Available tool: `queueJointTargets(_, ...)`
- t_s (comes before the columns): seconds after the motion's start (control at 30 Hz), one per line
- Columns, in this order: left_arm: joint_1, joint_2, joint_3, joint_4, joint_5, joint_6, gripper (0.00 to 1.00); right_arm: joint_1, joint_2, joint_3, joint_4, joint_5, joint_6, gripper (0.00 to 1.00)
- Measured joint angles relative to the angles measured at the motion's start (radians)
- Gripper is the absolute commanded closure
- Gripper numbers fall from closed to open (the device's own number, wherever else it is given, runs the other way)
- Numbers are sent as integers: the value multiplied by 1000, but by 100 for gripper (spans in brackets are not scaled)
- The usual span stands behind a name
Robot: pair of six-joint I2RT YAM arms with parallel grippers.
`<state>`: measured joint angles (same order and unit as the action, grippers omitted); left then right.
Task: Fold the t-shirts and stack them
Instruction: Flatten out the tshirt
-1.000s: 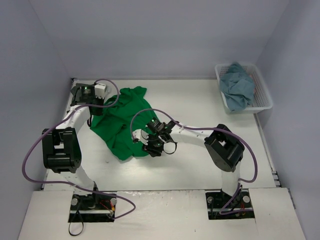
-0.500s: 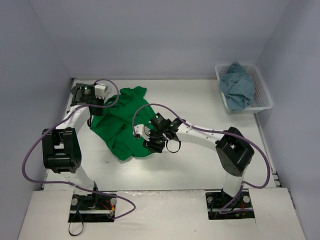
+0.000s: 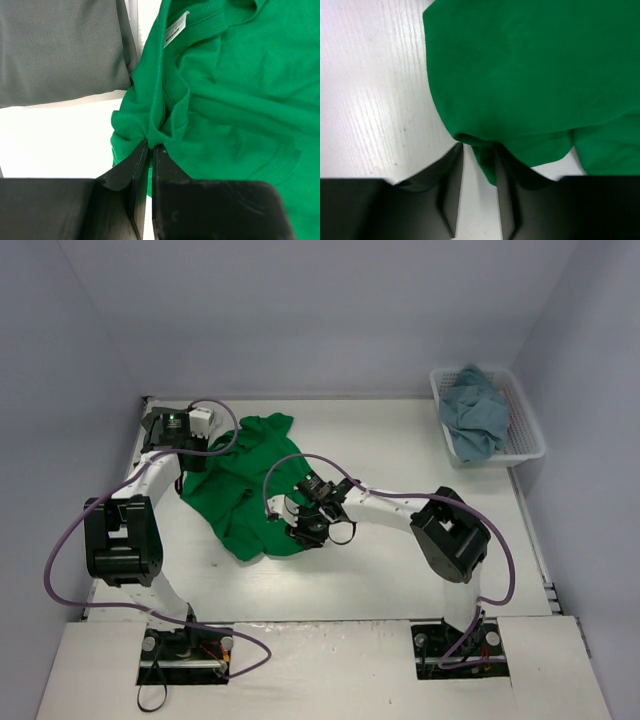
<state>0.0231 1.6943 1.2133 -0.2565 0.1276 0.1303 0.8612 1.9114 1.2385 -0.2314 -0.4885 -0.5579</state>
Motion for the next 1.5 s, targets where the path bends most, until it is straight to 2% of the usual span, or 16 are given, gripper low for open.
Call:
queueJointTargets(0.03, 0, 0, 0, 0, 0, -1, 100, 0, 1, 2, 0, 0, 0, 90)
queueJointTargets(0.13, 1, 0, 0, 1, 3, -2, 100, 3, 2, 2, 0, 2, 3, 100)
queueJointTargets(0.4, 15, -11, -29, 14, 7, -3, 100, -34, 1, -9, 4, 11, -10, 100)
queueJointTargets(0.67, 19, -21, -35, 14, 10, -4, 100, -229, -29, -29, 5, 42, -52, 100)
queueJointTargets(0.87, 19, -29, -35, 4, 53, -12, 100, -319, -31, -23, 3, 75, -80, 100)
queueJointTargets(1.1, 19, -34, -35, -43, 206, -14, 100, -444, 49, 151, 18, 187, -54, 100)
queueJointTargets(1.27, 19, -34, -35, -100, 388, -6, 100, -522, 171, 280, 88, 376, 15, 100)
queueJointTargets(1.3, 19, -34, -35, -114, 430, -3, 100, -533, 190, 292, 97, 411, 30, 91)
queueJointTargets(1.33, 19, -34, -36, -124, 462, 0, 100, -542, 206, 298, 103, 443, 43, 90)
queueJointTargets(1.4, 19, -34, -39, -151, 530, 14, 100, -550, 220, 298, 101, 488, 70, 70)
queueJointTargets(1.47, 19, -34, -45, -175, 586, 27, 100, -549, 220, 293, 101, 523, 93, 62)
queueJointTargets(1.5, 19, -34, -50, -185, 611, 33, 100, -547, 214, 288, 103, 531, 100, 45)
